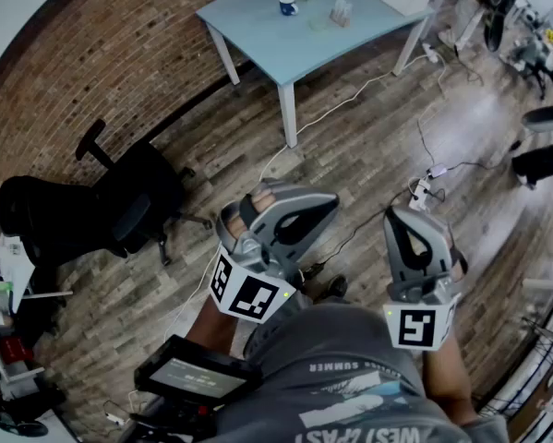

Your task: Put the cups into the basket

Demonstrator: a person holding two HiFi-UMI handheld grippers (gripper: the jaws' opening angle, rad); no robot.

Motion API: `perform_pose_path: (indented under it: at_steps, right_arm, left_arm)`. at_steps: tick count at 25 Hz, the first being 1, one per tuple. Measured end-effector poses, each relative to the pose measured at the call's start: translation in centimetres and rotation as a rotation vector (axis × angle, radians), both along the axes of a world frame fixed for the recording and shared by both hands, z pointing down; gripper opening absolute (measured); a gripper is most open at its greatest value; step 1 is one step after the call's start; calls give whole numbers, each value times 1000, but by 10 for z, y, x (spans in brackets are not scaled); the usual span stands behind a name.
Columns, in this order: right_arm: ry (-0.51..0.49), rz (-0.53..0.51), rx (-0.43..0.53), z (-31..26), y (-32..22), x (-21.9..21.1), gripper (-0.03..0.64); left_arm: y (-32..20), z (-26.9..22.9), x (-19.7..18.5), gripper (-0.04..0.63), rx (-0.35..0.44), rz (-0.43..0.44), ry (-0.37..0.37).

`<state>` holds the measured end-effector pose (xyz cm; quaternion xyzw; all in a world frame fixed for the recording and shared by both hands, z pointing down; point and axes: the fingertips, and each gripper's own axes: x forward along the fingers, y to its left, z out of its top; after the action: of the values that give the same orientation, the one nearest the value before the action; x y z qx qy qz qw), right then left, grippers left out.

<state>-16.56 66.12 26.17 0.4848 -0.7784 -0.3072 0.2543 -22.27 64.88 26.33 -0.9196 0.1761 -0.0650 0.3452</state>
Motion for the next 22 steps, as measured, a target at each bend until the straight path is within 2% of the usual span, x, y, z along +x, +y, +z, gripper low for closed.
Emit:
perform_pose_path:
  at_steps: [14,22]
  right_arm:
    - [-61,-25,-25,5,5,-8,12]
    - [-58,-22,-16,2,2,-12,12]
  left_arm:
    - [4,2,-5,2,-5,2,2]
    - [0,2,-8,2,-12,4,4]
